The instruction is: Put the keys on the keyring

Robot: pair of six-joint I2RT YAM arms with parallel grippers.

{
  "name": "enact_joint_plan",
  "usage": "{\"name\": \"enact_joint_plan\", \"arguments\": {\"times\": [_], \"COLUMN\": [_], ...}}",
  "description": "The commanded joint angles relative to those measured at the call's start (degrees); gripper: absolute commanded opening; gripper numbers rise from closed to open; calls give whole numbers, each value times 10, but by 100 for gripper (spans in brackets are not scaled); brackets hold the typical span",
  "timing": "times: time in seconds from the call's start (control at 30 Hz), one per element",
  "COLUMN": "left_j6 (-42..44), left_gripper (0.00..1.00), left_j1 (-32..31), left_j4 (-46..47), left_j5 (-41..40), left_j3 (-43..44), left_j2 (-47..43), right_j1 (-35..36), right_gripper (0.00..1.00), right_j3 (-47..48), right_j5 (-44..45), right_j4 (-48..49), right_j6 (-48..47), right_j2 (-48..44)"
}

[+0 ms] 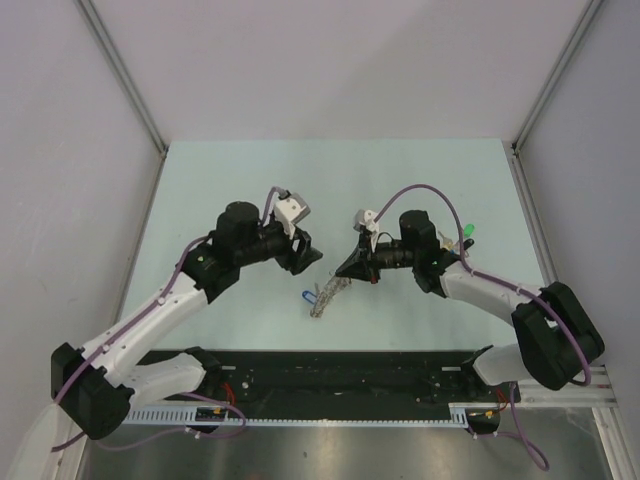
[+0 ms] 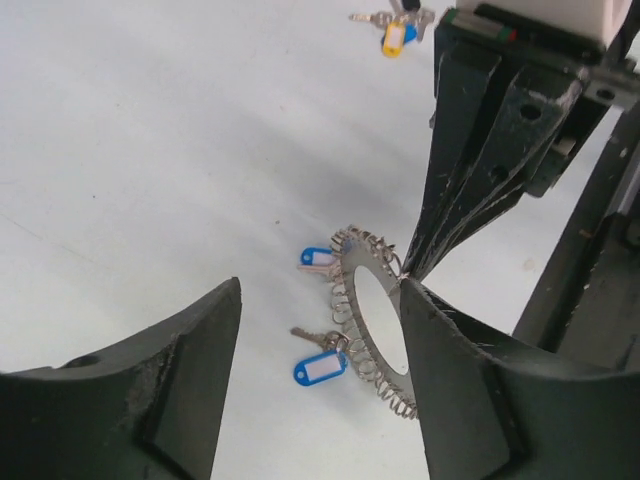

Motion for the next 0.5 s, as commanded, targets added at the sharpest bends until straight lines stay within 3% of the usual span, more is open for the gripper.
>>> {"name": "enact_joint_plan", "arguments": {"times": [0.0,0.17,0.43,0.47], "left_j6": [-16,-12,51,61], "left_gripper": [73,80,80,86], "left_j1": [32,59,63,64], "left_j4": [36,35,18,13], "left_j5": [67,138,228,241], "left_j3": [-8,8,52,58], "left_j2": [-29,-32,-24,-18], "right_j1": [18,23,14,14], "right_gripper": [0,0,0,0], "right_j3": [36,44,80,83], "right_j5": [64,104,73,72], "right_j4": [-62,-43,-58,-61], "right_j6": [-85,-83,-69,-69], "right_j2": [-50,-102,-150,-154]}}
